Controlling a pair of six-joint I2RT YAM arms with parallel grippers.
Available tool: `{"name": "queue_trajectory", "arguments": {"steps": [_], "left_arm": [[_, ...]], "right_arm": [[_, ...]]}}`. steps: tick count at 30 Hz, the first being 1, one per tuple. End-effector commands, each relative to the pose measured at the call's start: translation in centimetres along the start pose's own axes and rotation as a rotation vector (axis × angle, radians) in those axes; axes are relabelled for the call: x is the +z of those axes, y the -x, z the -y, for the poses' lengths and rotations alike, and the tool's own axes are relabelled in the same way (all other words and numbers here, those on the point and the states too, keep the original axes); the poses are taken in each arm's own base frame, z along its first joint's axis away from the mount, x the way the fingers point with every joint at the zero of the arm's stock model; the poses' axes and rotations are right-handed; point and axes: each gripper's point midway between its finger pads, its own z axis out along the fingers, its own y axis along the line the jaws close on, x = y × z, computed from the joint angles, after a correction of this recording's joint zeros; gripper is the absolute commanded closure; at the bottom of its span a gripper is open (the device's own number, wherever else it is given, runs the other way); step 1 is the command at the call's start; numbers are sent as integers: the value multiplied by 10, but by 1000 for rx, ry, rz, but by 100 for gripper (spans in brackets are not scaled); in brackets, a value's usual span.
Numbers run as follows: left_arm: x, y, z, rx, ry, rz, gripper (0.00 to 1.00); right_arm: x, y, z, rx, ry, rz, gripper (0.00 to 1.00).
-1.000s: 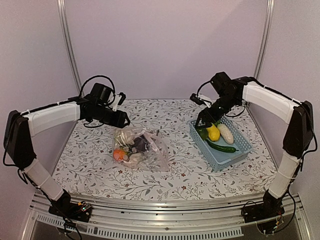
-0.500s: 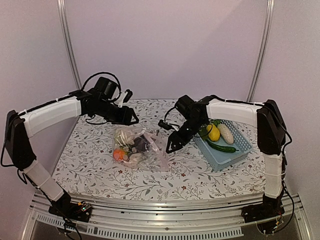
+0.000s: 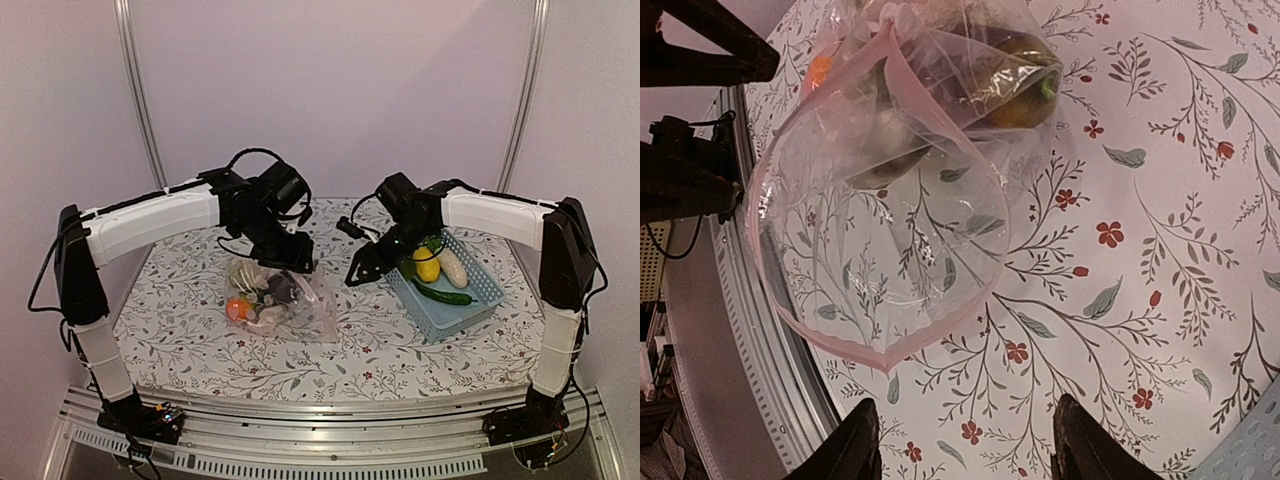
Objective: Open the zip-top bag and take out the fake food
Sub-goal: Adjust the zipper on the food storage bag at the center of the board.
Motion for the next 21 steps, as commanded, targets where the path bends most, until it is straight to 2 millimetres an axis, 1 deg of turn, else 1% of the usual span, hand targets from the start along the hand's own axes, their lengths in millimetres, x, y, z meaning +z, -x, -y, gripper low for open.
{"name": "queue_trajectory", "arguments": {"steps": [1,3,5,8,10,11,12,14,15,17,18,21], "left_arm": [[19,-8,-17,-35,125,-47,46],[28,-8,-28,-34,196,-65,46],[32,-8,-36,-28,257,-91,48],[39,-9,-36,-22,264,-118,56],[42,-7,-34,-24,245,-111,67],[43,-7,-33,-27,238,-111,71],[45,-5,-32,-29,226,-107,77],[43,-1,-28,-28,208,-97,97],[41,2,-26,-27,200,-85,100],[31,13,-16,-19,169,-40,100],[21,20,-6,-5,142,-1,100],[-17,42,45,132,51,168,100]], "right_arm": [[-1,2,-8,1,42,19,42],[-1,0,-9,4,45,16,42],[-1,-2,-9,3,46,15,42],[-4,-2,-8,4,50,20,42],[-4,-2,-8,6,54,21,42],[-4,-2,-9,5,56,21,42],[-4,-1,-9,4,59,23,42],[-5,-1,-10,4,62,25,42],[-6,0,-11,4,63,27,42],[-9,1,-15,0,76,35,42],[-11,3,-18,-3,88,42,42],[-21,10,-33,-22,140,77,42]]}}
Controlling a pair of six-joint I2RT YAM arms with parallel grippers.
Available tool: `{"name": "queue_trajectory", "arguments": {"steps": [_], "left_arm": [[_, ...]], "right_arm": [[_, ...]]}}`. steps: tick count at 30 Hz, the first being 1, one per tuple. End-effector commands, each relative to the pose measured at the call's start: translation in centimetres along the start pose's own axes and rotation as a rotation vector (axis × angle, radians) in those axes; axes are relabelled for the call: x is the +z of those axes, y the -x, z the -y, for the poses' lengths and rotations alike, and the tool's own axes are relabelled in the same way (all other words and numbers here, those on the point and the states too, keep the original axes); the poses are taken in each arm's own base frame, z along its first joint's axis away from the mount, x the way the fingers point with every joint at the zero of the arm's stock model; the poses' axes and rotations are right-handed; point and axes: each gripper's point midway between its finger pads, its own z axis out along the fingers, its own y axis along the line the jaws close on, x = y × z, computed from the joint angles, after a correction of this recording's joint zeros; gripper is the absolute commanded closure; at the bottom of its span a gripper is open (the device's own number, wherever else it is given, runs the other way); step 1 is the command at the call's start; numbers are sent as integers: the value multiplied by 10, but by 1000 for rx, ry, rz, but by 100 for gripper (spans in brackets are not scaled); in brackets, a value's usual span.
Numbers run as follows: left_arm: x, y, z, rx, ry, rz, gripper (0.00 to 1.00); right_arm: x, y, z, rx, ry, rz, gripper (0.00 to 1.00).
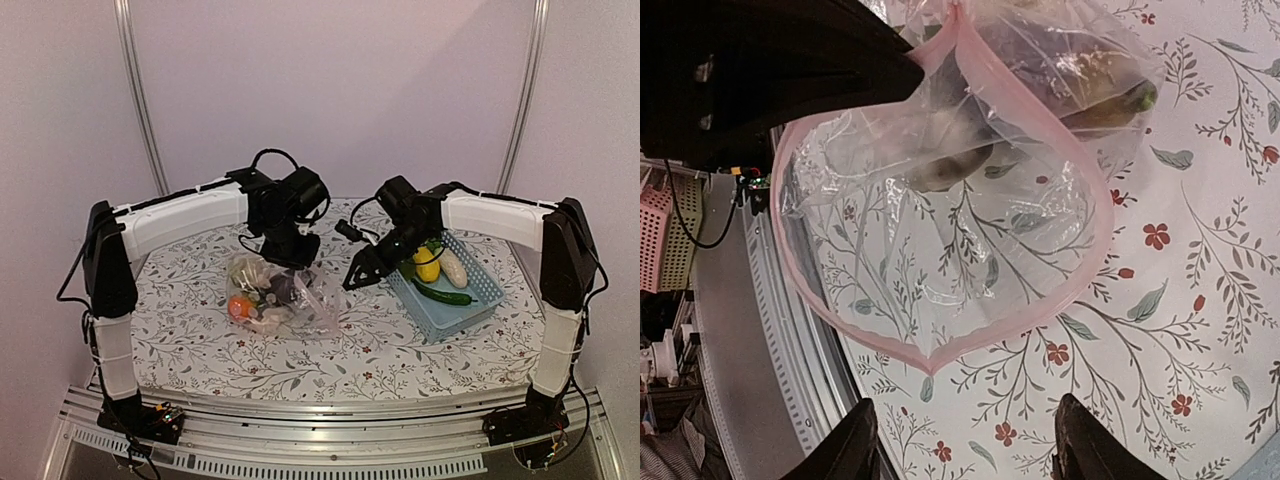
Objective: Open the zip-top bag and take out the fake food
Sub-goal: Adjust the zipper on the food storage bag at the center of the board, then pick up the fake vegetable from the zipper food storage bag.
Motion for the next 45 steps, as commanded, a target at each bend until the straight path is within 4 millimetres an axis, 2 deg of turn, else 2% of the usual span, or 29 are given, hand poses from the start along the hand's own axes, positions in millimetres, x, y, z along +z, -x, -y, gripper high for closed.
{"name": "queue_trajectory", "arguments": {"steps": [1,2,4,7,10,12,13,16,19,21,24,26,29,32,34,37,40,41,42,43,45], "left_arm": [[-84,36,65,182,-138,306,100],[-97,38,74,232,-135,364,100],[-117,46,72,254,-86,461,100],[-137,52,66,228,-81,568,100],[-121,50,47,211,-38,599,100],[-122,48,55,227,-66,595,100],[-118,48,53,224,-48,594,100],[-85,48,31,193,4,516,100],[-71,49,34,184,-47,497,100],[-69,55,36,168,-77,513,100],[-75,70,41,145,-126,534,100],[-81,78,47,149,-155,541,100],[-89,82,57,162,-201,541,100],[-91,81,63,162,-236,538,100],[-93,81,64,158,-249,542,100],[-94,80,61,149,-246,554,100],[-92,77,56,129,-238,554,98],[-90,76,54,110,-233,542,83],[-90,74,53,80,-232,525,66],[-88,70,52,44,-230,497,54],[-85,59,53,-50,-241,440,49]], "right_arm": [[-24,16,-27,-43,72,83,42],[-28,19,-31,-50,77,96,42],[-33,22,-35,-63,73,111,42],[-41,25,-39,-81,60,134,42],[-46,27,-41,-93,53,150,41],[-49,28,-43,-95,53,157,41],[-51,28,-45,-98,50,163,41],[-57,31,-46,-96,33,178,41],[-61,30,-49,-91,35,184,40],[-66,28,-51,-93,20,191,40],[-69,22,-31,-64,-108,180,38],[-69,20,-16,-47,-170,175,30],[-65,22,-18,-24,-111,174,27],[-57,28,-15,-3,-83,165,29],[-54,31,-14,6,-69,158,36],[-52,36,-14,10,-58,154,55],[-55,41,-21,1,-17,167,84],[-56,42,-23,0,-11,171,95],[-57,43,-25,1,-4,175,100],[-59,45,-28,-2,4,180,100],[-63,48,-30,-5,4,196,100]]}}
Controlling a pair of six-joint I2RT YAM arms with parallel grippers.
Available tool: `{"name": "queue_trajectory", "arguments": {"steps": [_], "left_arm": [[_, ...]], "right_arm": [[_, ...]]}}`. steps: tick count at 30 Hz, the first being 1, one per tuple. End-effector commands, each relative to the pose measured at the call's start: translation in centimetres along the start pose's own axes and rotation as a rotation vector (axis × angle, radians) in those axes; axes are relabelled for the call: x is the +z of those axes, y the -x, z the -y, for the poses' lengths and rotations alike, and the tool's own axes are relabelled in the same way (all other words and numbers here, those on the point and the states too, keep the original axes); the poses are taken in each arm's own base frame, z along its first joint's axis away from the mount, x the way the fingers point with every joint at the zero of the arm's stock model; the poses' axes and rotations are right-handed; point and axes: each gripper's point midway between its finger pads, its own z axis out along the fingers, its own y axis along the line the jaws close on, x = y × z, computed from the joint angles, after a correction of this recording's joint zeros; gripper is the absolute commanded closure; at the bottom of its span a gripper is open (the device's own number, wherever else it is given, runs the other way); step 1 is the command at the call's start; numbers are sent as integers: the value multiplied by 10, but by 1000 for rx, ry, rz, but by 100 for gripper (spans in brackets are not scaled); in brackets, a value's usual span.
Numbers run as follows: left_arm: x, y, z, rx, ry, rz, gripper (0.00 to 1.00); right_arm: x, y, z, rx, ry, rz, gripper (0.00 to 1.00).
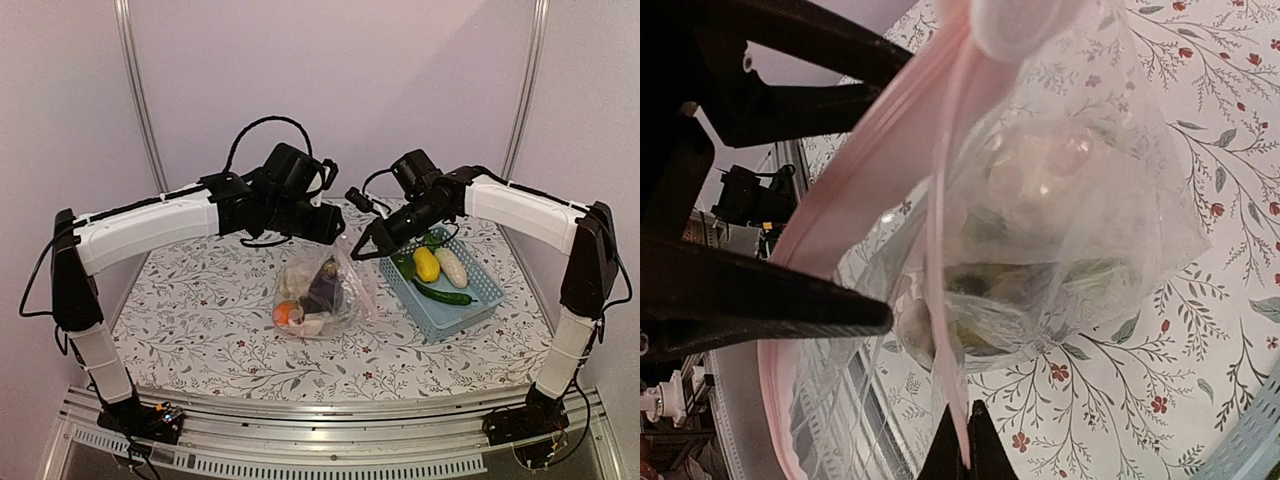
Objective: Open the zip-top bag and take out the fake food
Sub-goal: Pick up the fake vegetable from the zipper food storage bag.
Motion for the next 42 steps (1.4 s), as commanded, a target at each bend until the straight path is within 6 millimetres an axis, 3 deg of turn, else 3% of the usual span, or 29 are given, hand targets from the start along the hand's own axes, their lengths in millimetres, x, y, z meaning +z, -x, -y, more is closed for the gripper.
{"name": "queue_trajectory", "arguments": {"steps": [1,10,14,16,21,26,28,34,36,38,42], "left_arm": [[-10,-16,2,-197,7,-71,48],[-14,-48,37,-326,-56,-136,42],[-6,-70,30,-323,19,-215,49],[-5,-73,29,-302,30,-227,59],[-15,-53,23,-232,45,-174,99],[-12,-36,4,-192,77,-147,100],[-6,-32,-4,-182,77,-141,100],[2,-11,-26,-169,77,-133,100],[3,-1,-29,-163,55,-113,100],[9,5,-31,-164,22,-109,100],[32,11,-33,-138,-54,-148,100]], "right_arm": [[-11,15,-10,-8,29,44,100],[-9,15,-7,45,18,50,100],[-12,16,-7,44,5,62,100],[-15,16,-5,39,-16,67,100],[-25,9,18,63,-114,67,100],[-52,3,64,199,-190,88,100],[-59,2,72,220,-213,88,96],[-79,9,69,161,-281,80,89],[-90,12,65,123,-305,72,78],[-97,20,51,68,-264,79,69],[-108,49,24,20,-186,171,64]]}}
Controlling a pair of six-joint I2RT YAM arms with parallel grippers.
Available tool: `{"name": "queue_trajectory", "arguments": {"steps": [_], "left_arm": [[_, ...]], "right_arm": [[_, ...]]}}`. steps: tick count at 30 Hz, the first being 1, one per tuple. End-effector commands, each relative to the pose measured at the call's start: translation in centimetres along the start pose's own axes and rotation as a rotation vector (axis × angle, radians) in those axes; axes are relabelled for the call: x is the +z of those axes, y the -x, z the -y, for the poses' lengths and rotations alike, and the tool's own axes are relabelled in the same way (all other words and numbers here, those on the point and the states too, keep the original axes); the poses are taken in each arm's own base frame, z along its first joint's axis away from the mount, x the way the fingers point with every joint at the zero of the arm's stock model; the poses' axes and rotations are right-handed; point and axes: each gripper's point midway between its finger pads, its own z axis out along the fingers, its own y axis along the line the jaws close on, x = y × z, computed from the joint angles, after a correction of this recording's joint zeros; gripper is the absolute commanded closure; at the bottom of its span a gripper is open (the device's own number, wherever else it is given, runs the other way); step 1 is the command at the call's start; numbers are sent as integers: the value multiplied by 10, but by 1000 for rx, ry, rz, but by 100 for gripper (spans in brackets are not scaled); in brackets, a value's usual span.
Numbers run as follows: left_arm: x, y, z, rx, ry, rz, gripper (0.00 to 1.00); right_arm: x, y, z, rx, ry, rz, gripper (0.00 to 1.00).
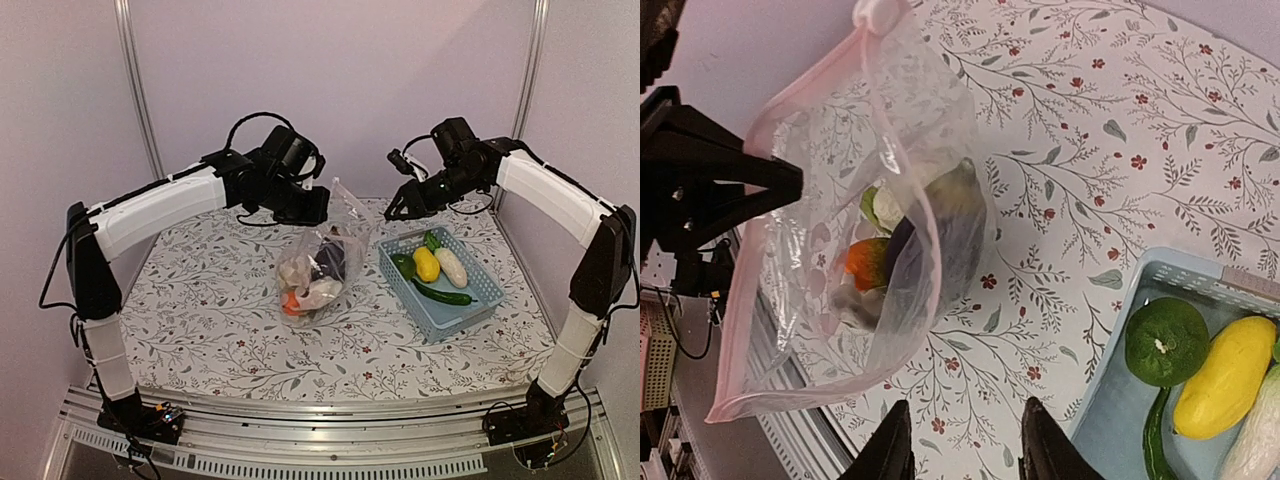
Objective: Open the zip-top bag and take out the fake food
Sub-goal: Pick up the fake vegetable from the zipper food storage bag.
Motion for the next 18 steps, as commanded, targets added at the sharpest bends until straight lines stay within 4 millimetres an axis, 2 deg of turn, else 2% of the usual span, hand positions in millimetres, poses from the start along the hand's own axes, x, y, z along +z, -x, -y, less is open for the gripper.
{"name": "queue_trajectory", "arguments": {"steps": [1,5,6,8,12,15,18], "left_arm": [[27,11,1,53,-88,-44,100],[41,10,0,6,-183,-77,100],[42,10,-1,-37,-218,-89,100],[43,13,-4,-111,-283,-92,100],[42,13,0,-140,-359,-93,100],[41,18,-1,-134,-375,-35,100],[31,23,-5,-138,-374,40,100]], "right_arm": [[-32,29,-38,-81,68,101,63],[-7,38,-50,-99,118,77,64],[6,40,-48,-89,140,61,65],[20,49,-46,-40,167,59,67],[56,58,-49,-1,211,23,74],[83,53,-51,4,196,-24,79],[106,39,-36,33,108,-79,84]]}}
